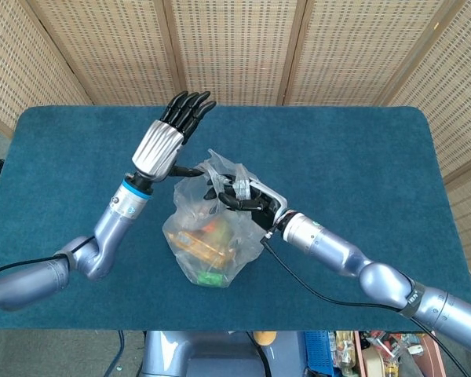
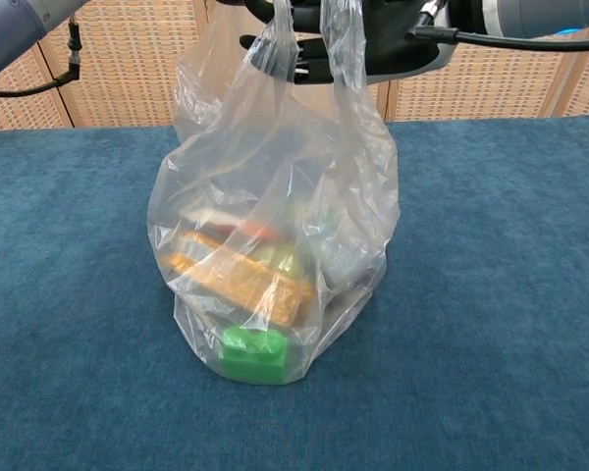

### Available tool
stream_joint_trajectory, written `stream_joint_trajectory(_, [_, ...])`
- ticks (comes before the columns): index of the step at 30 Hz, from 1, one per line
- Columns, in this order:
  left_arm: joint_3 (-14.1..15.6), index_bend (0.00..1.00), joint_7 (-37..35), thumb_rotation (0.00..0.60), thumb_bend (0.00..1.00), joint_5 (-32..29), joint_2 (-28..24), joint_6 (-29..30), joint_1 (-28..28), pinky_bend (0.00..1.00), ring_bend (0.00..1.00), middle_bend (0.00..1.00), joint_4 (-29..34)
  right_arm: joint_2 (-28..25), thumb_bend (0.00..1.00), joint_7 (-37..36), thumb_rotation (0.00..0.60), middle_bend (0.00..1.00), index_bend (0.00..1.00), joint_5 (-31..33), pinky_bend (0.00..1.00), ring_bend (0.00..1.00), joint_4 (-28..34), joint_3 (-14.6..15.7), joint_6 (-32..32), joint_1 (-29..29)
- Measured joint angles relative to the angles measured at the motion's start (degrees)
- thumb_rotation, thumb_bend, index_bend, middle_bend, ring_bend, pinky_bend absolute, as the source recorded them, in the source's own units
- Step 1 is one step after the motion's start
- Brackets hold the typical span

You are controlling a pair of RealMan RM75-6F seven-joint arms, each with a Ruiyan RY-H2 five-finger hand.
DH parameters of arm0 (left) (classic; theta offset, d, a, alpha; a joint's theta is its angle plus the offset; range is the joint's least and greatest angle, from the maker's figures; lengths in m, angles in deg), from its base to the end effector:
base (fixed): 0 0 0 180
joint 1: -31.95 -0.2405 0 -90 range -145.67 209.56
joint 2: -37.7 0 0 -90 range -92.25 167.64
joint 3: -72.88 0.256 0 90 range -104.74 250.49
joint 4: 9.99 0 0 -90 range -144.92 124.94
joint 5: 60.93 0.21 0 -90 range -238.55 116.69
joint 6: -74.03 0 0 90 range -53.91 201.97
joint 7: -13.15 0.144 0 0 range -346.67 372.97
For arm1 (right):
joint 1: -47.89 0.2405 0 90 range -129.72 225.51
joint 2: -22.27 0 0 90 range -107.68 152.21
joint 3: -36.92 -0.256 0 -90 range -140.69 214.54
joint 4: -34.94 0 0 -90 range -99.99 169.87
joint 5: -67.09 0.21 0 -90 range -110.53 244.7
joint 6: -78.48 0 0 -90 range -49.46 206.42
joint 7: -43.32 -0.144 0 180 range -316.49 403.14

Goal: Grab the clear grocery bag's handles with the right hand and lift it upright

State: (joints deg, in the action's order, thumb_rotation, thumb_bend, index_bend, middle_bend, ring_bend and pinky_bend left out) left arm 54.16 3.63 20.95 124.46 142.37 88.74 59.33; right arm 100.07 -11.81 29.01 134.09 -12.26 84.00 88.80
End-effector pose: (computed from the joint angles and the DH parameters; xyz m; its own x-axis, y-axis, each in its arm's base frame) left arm -0.0369 0.4258 0.0772 0.1140 -0.1385 0.9838 0.7324 -0.6574 -0.1774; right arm -0.0137 -0.3703 0.0673 -0.8259 -0.5582 -0.0794 -0.2902 0.5416 -0.7889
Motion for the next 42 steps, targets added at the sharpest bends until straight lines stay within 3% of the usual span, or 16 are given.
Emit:
stream_joint_trajectory(6, [1.82,0.0,-3.24,0.557,0.08,0.71,-5.04,-2.61,-1.38,0.0,0.0,0.0,2.88,-0.45,0.53,0.43,0.6,0.47,0.37,0.99,0.37,0.29,0.35,0.25,1.2,0.2])
stream_joint_trajectory(23, [4.77,0.0,-8.39,0.55,0.08,2.13,-14.37,-2.78,-6.36,0.0,0.0,0.0,5.98,-3.14,0.54,0.93,0.6,0.47,0.37,5.31,0.41,0.29,2.11,3.21,6.11,3.28])
stream_joint_trajectory(31, [5.7,0.0,-9.83,0.562,0.08,2.31,-19.1,-1.92,-9.3,0.0,0.0,0.0,8.6,-6.22,0.51,1.26,0.6,0.47,0.36,8.87,0.41,0.29,3.76,5.45,8.96,6.03])
stream_joint_trajectory(42, [7.37,0.0,-11.84,0.597,0.08,1.04,-23.19,0.44,-15.16,0.0,0.0,0.0,10.89,-9.88,0.49,0.98,0.6,0.47,0.35,13.41,0.41,0.27,4.68,6.13,10.17,9.61])
